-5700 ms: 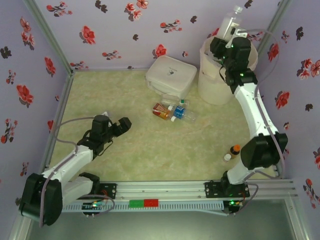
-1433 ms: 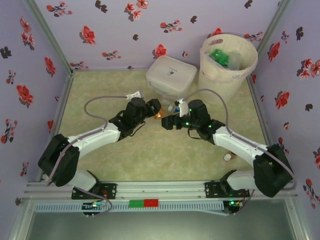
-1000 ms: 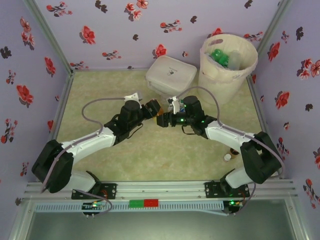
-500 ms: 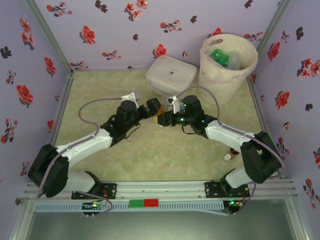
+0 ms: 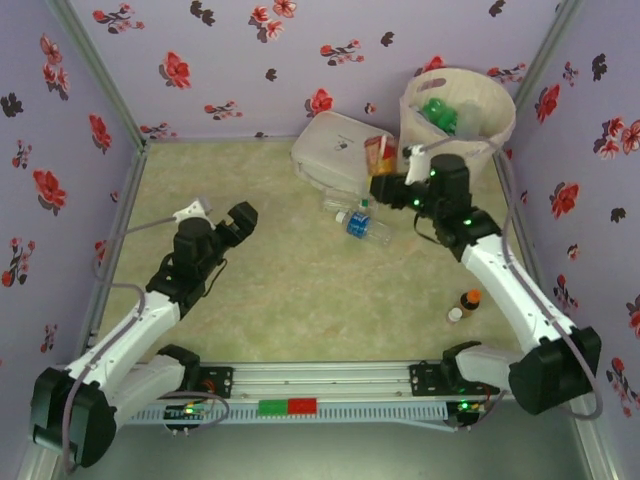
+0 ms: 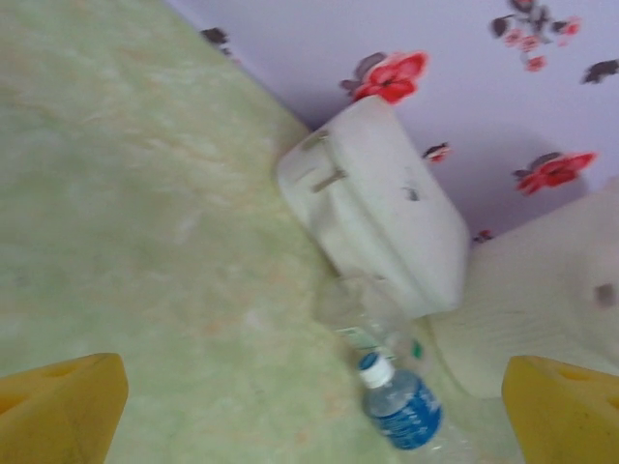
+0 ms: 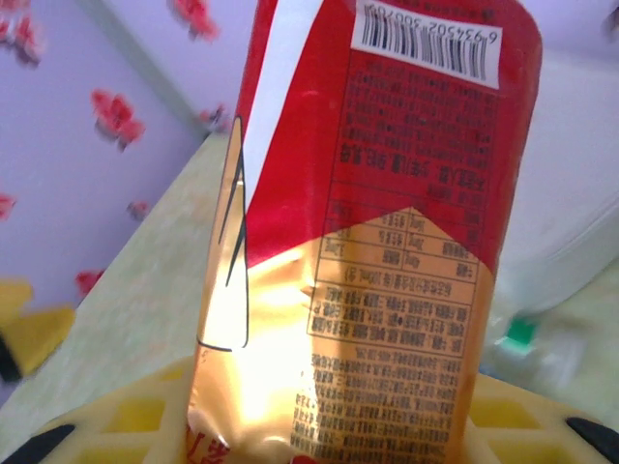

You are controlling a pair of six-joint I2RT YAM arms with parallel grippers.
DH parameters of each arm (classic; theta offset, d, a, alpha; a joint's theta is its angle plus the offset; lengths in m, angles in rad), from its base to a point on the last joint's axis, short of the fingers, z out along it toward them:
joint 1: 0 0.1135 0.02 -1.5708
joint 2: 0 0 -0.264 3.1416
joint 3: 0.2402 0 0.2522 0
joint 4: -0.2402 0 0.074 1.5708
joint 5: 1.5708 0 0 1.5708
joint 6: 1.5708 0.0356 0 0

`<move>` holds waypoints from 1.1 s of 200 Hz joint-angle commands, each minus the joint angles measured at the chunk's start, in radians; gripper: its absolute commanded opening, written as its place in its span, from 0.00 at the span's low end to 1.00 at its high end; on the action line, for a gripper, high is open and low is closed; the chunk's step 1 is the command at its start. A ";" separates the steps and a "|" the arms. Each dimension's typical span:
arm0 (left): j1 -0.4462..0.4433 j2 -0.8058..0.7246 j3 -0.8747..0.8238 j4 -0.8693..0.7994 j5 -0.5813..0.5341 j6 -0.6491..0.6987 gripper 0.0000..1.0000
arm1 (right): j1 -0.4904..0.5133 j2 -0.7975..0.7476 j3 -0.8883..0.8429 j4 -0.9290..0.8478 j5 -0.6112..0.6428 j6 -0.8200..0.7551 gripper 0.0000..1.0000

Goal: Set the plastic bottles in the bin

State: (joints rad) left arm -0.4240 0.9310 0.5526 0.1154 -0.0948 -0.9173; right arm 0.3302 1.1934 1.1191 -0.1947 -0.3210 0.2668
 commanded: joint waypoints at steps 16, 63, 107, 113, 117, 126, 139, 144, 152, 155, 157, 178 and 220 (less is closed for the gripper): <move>0.011 -0.018 -0.054 -0.069 0.002 0.032 1.00 | -0.133 0.022 0.227 -0.118 0.163 -0.069 0.41; 0.010 0.006 -0.088 -0.056 0.087 -0.007 1.00 | -0.244 0.243 0.488 -0.160 0.305 -0.105 0.40; 0.001 -0.036 -0.151 -0.044 0.101 -0.050 1.00 | -0.284 0.454 0.680 -0.259 0.404 -0.136 0.42; 0.001 -0.042 -0.161 -0.042 0.100 -0.055 1.00 | -0.285 0.474 0.694 -0.267 0.405 -0.139 0.42; 0.001 -0.046 -0.168 -0.042 0.101 -0.058 1.00 | -0.285 0.486 0.703 -0.272 0.408 -0.139 0.43; 0.002 -0.052 -0.177 -0.043 0.101 -0.064 1.00 | -0.285 0.511 0.723 -0.284 0.408 -0.140 0.44; 0.002 -0.056 -0.187 -0.044 0.101 -0.069 1.00 | -0.285 0.546 0.754 -0.306 0.409 -0.140 0.46; 0.001 -0.057 -0.189 -0.045 0.102 -0.069 1.00 | -0.285 0.558 0.768 -0.321 0.406 -0.140 0.48; 0.001 -0.058 -0.190 -0.046 0.100 -0.069 1.00 | -0.285 0.576 0.791 -0.342 0.402 -0.141 0.51; 0.002 -0.056 -0.190 -0.046 0.100 -0.068 1.00 | -0.286 0.582 0.797 -0.348 0.402 -0.141 0.52; 0.001 -0.055 -0.189 -0.046 0.100 -0.067 1.00 | -0.285 0.584 0.801 -0.351 0.403 -0.142 0.53; 0.001 -0.051 -0.185 -0.040 0.100 -0.064 1.00 | -0.286 0.590 0.812 -0.359 0.416 -0.138 0.65; 0.001 -0.012 -0.160 -0.029 0.105 -0.063 1.00 | -0.283 0.529 0.806 -0.345 0.417 -0.133 0.79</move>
State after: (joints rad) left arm -0.4198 0.8978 0.3717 0.0685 -0.0055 -0.9699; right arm 0.0463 1.7859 1.9015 -0.5407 0.0742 0.1375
